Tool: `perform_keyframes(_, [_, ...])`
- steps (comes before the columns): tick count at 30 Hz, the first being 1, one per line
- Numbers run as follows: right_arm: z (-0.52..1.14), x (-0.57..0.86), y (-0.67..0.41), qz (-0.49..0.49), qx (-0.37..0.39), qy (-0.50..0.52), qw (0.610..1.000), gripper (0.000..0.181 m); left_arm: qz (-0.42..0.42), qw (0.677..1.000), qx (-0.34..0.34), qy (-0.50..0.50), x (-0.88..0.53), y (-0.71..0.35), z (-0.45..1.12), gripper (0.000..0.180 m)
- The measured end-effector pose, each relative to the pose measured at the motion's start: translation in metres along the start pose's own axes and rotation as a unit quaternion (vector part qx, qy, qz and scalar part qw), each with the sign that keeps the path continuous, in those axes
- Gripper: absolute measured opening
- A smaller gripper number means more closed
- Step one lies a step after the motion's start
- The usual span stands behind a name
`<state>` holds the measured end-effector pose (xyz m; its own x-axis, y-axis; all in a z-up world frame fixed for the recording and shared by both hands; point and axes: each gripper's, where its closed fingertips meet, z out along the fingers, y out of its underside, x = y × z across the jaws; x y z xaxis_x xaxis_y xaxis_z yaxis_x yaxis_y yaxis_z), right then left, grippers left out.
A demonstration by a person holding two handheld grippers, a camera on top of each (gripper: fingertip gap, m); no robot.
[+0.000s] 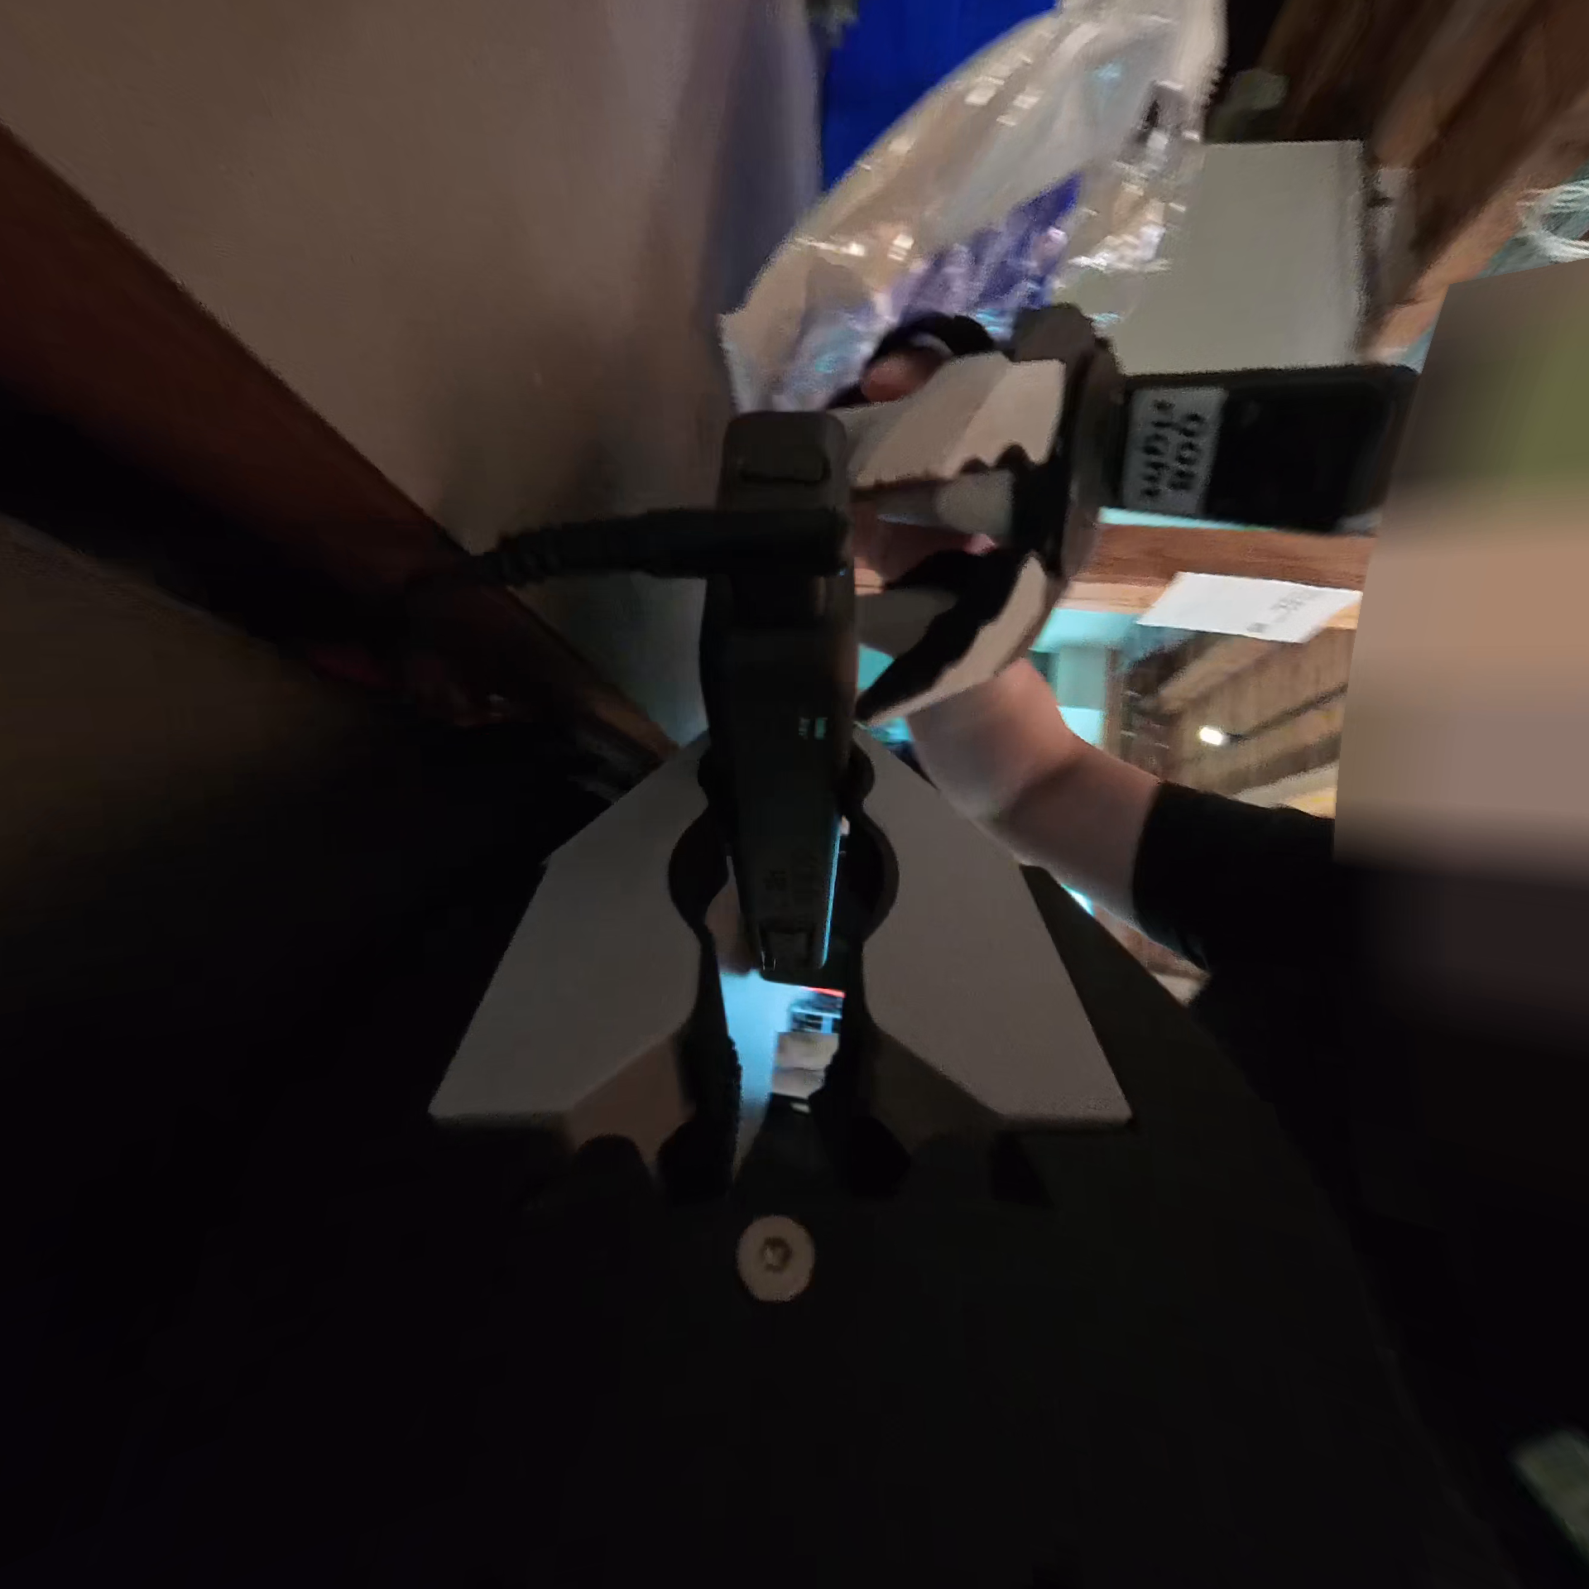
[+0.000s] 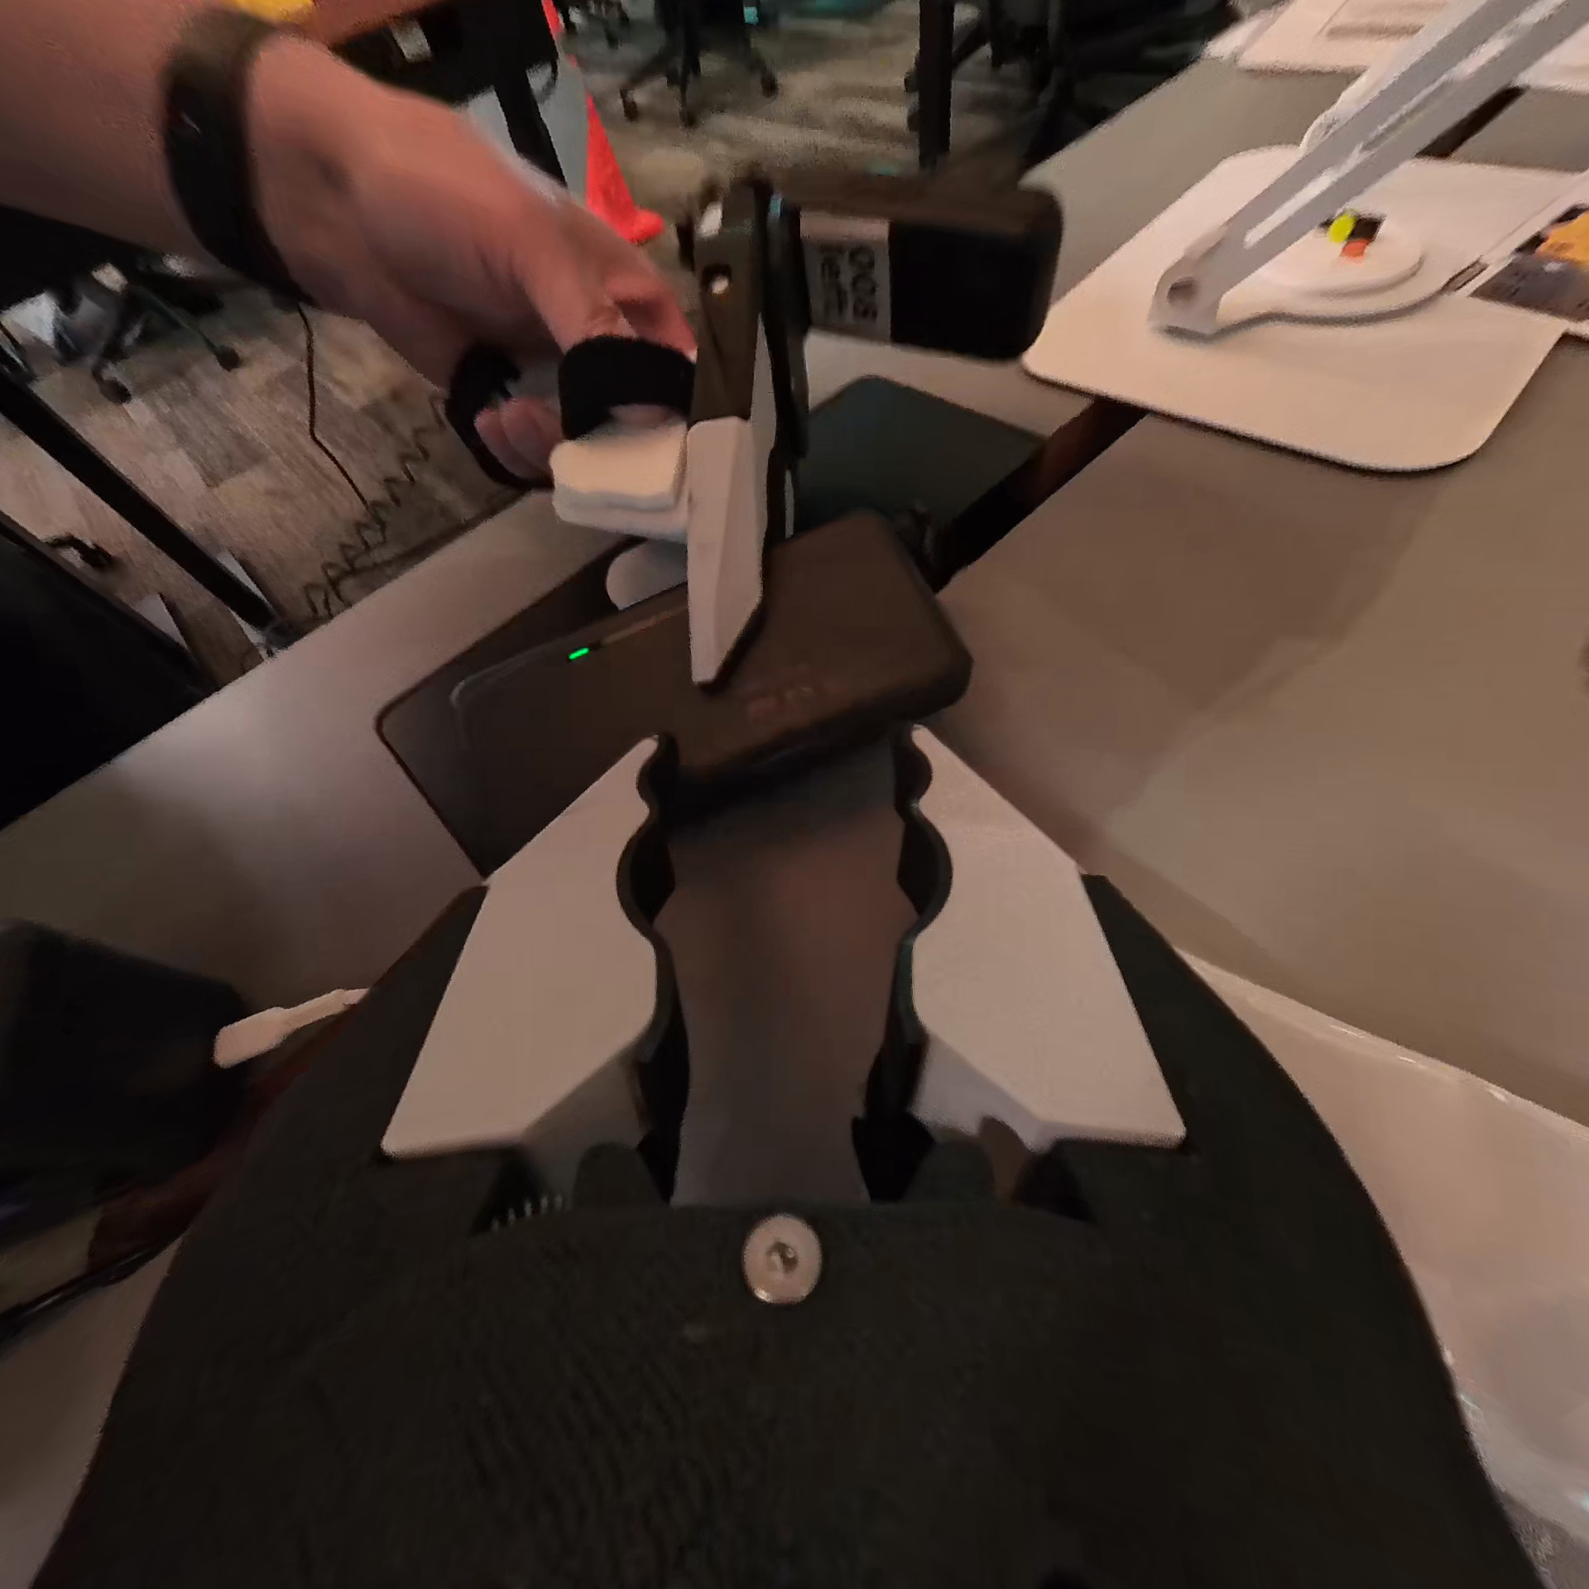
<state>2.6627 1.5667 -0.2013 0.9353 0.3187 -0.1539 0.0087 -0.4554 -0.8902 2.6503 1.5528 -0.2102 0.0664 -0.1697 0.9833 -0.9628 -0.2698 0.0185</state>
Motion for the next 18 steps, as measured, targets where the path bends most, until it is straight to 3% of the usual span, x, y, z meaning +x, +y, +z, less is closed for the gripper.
perform_keyframes(6, [-0.005,-0.001,-0.014,-0.082,0.026,-0.019,0.996,0.057,-0.018,0.992,-0.029,0.124,0.024,0.008,-0.014,0.02])
perform_keyframes(13, [-0.004,-0.006,-0.037,0.006,0.111,-0.075,0.991,0.064,0.002,0.991,-0.052,0.124,0.023,0.012,-0.016,0.02])
perform_keyframes(18, [0.0,-0.003,-0.035,0.095,0.075,-0.065,0.991,0.069,0.007,0.989,-0.055,0.136,0.025,0.013,-0.018,0.02])
